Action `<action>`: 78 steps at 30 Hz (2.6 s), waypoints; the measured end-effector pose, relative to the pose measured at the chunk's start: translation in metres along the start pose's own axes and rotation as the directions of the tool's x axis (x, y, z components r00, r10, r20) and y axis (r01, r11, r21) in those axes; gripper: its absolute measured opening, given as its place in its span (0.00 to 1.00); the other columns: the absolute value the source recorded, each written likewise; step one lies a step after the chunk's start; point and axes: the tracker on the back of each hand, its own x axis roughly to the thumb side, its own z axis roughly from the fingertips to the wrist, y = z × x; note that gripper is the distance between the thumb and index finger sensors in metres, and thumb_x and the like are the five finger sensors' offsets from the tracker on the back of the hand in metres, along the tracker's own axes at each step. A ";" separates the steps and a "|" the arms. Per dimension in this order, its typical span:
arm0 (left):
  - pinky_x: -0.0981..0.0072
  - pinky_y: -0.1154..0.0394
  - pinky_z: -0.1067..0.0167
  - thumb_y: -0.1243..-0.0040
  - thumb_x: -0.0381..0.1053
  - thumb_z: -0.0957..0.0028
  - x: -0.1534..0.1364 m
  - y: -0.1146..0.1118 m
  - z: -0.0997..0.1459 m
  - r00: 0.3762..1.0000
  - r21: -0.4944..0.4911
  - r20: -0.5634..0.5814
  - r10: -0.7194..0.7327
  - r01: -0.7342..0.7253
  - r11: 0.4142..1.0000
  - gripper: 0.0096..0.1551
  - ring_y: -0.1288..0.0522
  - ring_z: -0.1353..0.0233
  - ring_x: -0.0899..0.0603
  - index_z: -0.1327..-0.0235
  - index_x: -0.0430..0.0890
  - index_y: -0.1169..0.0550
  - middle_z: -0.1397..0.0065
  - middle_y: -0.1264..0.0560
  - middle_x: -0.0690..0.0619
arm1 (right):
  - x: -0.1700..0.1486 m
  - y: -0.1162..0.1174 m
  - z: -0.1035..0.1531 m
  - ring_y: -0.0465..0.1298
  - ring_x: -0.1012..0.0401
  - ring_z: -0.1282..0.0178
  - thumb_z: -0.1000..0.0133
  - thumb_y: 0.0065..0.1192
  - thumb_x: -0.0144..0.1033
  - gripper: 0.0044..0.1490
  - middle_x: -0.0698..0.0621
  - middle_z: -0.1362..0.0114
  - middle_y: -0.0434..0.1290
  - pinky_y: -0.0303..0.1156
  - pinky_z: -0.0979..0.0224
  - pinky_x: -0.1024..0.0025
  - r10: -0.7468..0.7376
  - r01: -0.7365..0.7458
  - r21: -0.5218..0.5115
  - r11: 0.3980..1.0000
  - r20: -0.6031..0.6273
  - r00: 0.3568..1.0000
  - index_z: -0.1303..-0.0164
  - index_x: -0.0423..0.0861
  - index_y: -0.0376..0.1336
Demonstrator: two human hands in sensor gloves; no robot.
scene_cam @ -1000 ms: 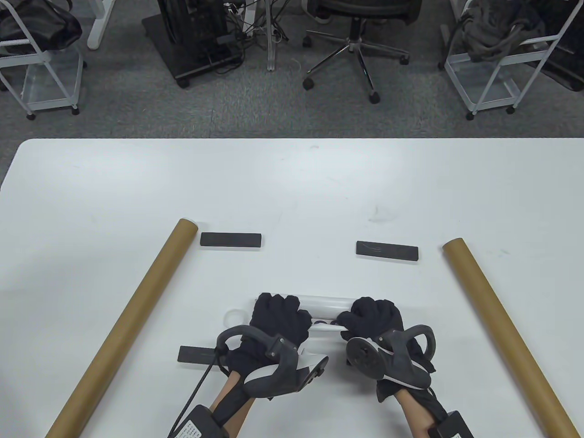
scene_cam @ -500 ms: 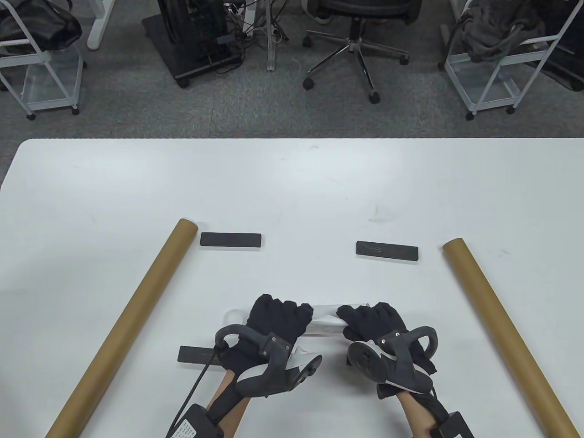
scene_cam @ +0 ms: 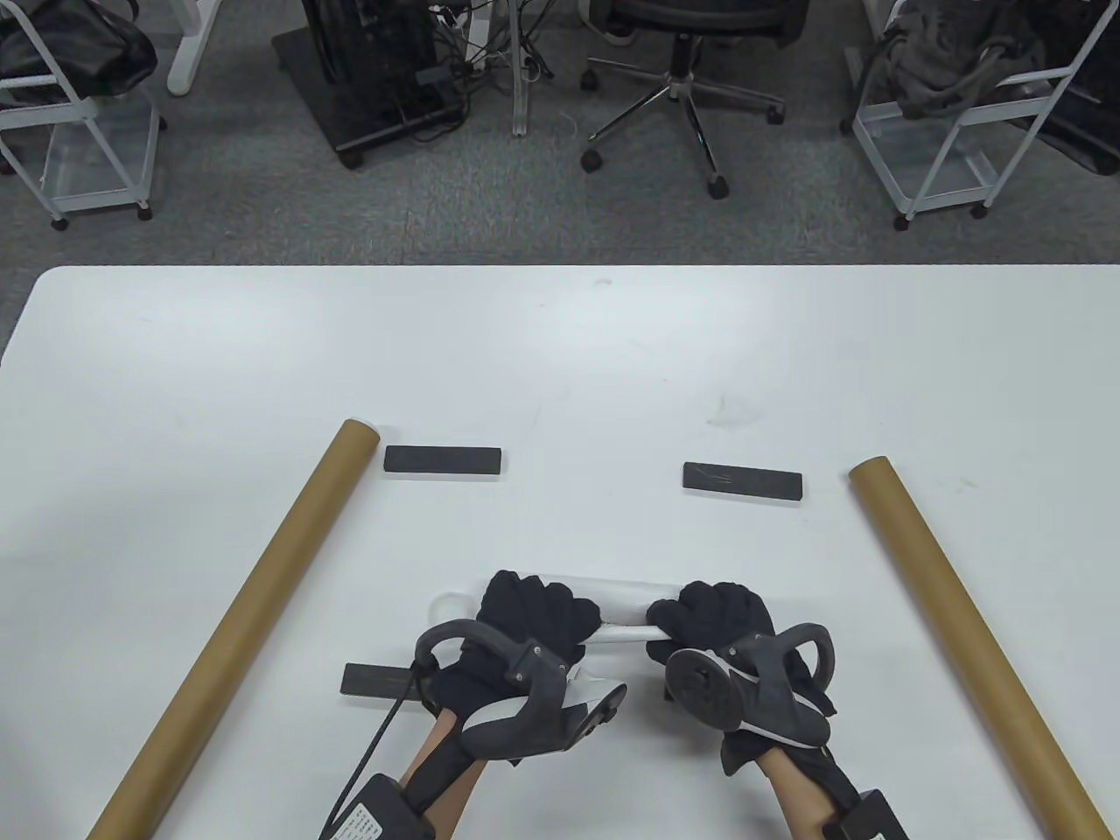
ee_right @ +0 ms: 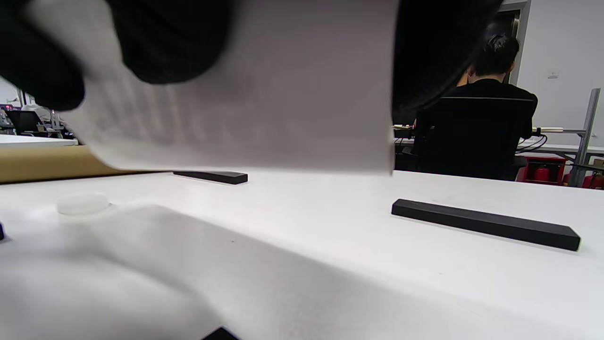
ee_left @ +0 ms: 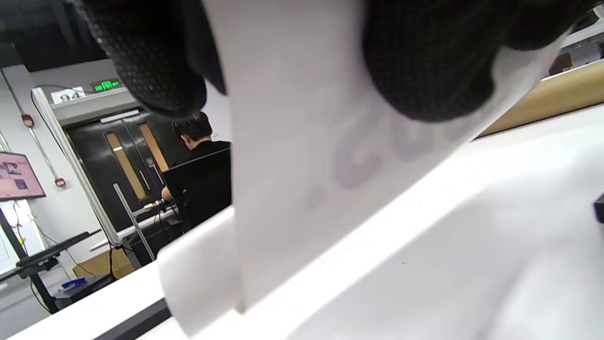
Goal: Roll up posters and store in mailing tubes
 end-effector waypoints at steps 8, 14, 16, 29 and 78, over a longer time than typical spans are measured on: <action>0.42 0.28 0.25 0.45 0.57 0.46 0.001 0.003 -0.001 0.998 -0.027 -0.034 0.046 -0.047 0.999 0.28 0.23 0.37 0.46 0.30 0.60 0.24 0.30 0.27 0.54 | 0.000 0.000 -0.001 0.73 0.47 0.43 0.45 0.54 0.44 0.28 0.46 0.35 0.68 0.68 0.28 0.35 0.015 -0.015 0.019 1.000 -0.030 0.999 0.35 0.51 0.66; 0.54 0.19 0.30 0.37 0.59 0.54 -0.006 0.004 0.002 0.994 0.071 -0.032 0.109 -0.106 0.992 0.42 0.16 0.46 0.54 0.22 0.57 0.33 0.41 0.19 0.64 | -0.006 0.000 0.000 0.77 0.52 0.47 0.48 0.59 0.44 0.34 0.52 0.42 0.73 0.72 0.28 0.40 -0.030 0.030 -0.003 1.000 -0.034 0.999 0.30 0.49 0.62; 0.56 0.18 0.30 0.36 0.60 0.56 -0.009 0.006 0.002 0.993 0.101 -0.045 0.113 -0.108 0.989 0.36 0.13 0.47 0.56 0.30 0.59 0.26 0.43 0.16 0.65 | -0.007 0.000 0.000 0.78 0.53 0.47 0.50 0.61 0.45 0.35 0.54 0.42 0.75 0.73 0.28 0.42 -0.025 0.024 -0.039 0.999 -0.032 0.999 0.31 0.49 0.63; 0.45 0.26 0.26 0.54 0.62 0.48 -0.007 0.003 0.000 0.997 0.029 -0.042 0.072 -0.071 0.997 0.32 0.21 0.48 0.50 0.28 0.60 0.29 0.44 0.21 0.60 | -0.007 0.005 -0.002 0.75 0.48 0.44 0.42 0.52 0.39 0.31 0.48 0.36 0.71 0.68 0.27 0.36 -0.101 0.104 0.069 0.992 -0.044 0.994 0.27 0.46 0.58; 0.42 0.28 0.24 0.40 0.58 0.49 0.000 -0.010 -0.004 0.998 -0.102 -0.053 0.036 -0.042 0.994 0.24 0.22 0.38 0.47 0.38 0.65 0.22 0.31 0.26 0.56 | -0.008 0.004 0.000 0.75 0.49 0.44 0.48 0.61 0.45 0.25 0.48 0.36 0.71 0.70 0.28 0.37 0.072 -0.068 0.052 0.996 -0.080 0.994 0.40 0.54 0.67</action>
